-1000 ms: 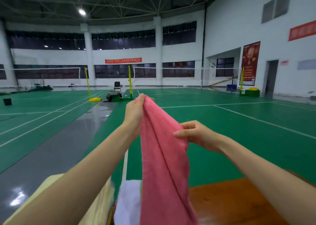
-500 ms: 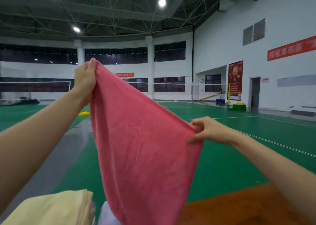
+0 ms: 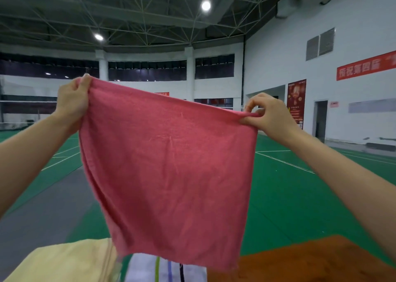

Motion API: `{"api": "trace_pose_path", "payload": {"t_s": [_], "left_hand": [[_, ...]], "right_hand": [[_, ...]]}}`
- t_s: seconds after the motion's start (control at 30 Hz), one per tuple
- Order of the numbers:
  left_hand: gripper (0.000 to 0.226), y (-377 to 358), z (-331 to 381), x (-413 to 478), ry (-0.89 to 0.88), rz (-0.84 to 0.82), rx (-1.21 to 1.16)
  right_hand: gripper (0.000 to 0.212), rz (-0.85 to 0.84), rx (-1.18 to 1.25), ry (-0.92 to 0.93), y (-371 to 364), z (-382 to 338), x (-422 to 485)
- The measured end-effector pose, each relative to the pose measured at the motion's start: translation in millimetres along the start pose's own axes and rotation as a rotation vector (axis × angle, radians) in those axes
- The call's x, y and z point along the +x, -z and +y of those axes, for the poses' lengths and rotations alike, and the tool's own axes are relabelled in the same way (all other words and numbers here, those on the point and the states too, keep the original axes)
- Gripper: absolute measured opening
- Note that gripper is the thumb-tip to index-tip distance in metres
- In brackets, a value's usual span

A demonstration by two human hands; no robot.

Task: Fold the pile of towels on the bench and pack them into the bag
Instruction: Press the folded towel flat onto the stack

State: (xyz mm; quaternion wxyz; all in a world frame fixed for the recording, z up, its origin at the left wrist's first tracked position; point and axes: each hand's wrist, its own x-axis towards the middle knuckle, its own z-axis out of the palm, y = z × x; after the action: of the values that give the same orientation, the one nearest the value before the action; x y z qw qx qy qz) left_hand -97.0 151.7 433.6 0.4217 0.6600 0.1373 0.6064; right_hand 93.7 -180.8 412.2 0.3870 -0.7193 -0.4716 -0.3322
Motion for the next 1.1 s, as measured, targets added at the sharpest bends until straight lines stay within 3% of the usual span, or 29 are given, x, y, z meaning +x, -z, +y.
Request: {"api": "trace_pose_path", "payload": {"t_s": [0.1, 0.2, 0.47, 0.6, 0.67, 0.73, 0.87, 0.97, 1.1], "left_hand": [[0.035, 2, -8, -1, 0.023, 0.073, 0.035], [0.037, 4, -18, -3, 0.104, 0.157, 0.112], [0.034, 7, -48, 1, 0.244, 0.198, -0.043], [0.034, 6, -45, 3, 0.255, 0.244, -0.038], [0.034, 9, -41, 4, 0.252, 0.253, -0.037], [0.034, 12, -38, 6, 0.237, 0.238, -0.008], [0.026, 17, -28, 5, 0.196, 0.164, 0.041], [0.024, 23, -20, 0, 0.188, -0.074, -0.052], [0.023, 29, -11, -6, 0.208, -0.364, -0.075]], "right_hand": [[0.008, 0.096, 0.017, 0.036, -8, -2, -1], [0.008, 0.072, 0.222, 0.022, -15, -7, -4], [0.024, -0.249, 0.83, -0.106, -27, -35, -28], [0.015, -0.473, 1.009, -0.143, -15, -53, -29], [0.009, -0.628, 0.918, -0.158, -10, -59, -27], [0.019, -0.708, 0.677, -0.17, -10, -55, -22], [0.037, -0.632, 0.234, -0.15, -6, -38, -14], [0.043, -0.566, 0.259, -0.232, 8, -20, -11], [0.018, -0.487, 0.124, -0.24, 17, -4, -5]]}}
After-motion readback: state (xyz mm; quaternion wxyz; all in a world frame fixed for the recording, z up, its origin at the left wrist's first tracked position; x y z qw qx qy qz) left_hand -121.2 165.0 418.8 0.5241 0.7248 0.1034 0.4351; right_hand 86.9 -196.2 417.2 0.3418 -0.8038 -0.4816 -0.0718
